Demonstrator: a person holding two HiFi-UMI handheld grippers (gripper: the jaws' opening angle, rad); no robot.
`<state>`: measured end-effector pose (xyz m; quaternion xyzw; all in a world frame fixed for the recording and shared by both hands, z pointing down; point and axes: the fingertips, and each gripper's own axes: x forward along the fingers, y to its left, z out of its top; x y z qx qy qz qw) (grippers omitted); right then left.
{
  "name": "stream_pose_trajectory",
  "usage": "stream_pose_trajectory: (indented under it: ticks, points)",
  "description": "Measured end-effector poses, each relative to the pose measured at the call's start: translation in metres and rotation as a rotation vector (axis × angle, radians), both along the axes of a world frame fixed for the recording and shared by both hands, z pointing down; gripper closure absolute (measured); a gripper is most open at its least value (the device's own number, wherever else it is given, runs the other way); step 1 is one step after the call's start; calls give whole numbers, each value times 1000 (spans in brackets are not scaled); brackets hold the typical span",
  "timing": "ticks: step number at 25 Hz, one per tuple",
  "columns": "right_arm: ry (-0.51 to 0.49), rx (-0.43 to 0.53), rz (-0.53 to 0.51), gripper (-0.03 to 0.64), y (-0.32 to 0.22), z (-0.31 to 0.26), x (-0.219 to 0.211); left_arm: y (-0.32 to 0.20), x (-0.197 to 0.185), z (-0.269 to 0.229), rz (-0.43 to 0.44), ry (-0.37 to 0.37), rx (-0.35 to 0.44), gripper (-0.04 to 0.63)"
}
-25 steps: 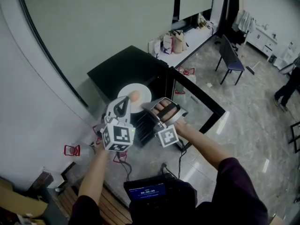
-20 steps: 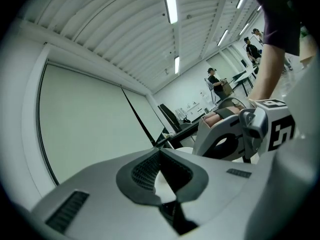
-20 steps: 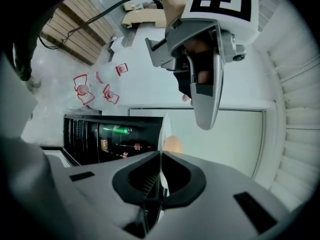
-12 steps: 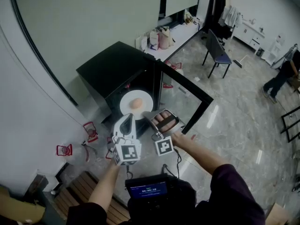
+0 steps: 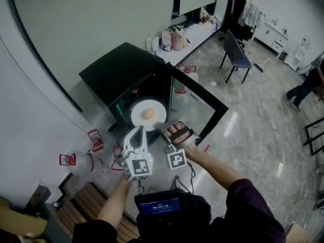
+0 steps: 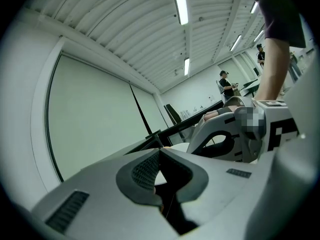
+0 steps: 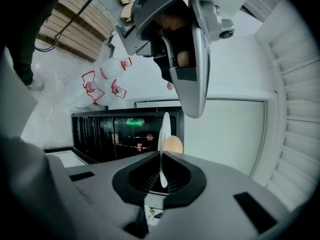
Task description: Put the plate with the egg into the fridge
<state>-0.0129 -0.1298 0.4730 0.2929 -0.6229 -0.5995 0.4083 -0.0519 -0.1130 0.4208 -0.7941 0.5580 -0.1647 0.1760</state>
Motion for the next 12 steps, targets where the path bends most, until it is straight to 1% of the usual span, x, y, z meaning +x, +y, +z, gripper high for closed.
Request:
stream_pose_trajectory:
  ticks: [5, 9, 12]
  points:
    - [9, -28, 7, 594, -2, 15, -3, 1, -8, 19, -19, -13, -18, 584]
    - [18, -54, 7, 594, -7, 38, -11, 0, -15, 42, -37, -5, -57, 584]
    - [47, -69, -15, 594, -17, 63, -21, -4, -18, 64, -63, 0, -86, 584]
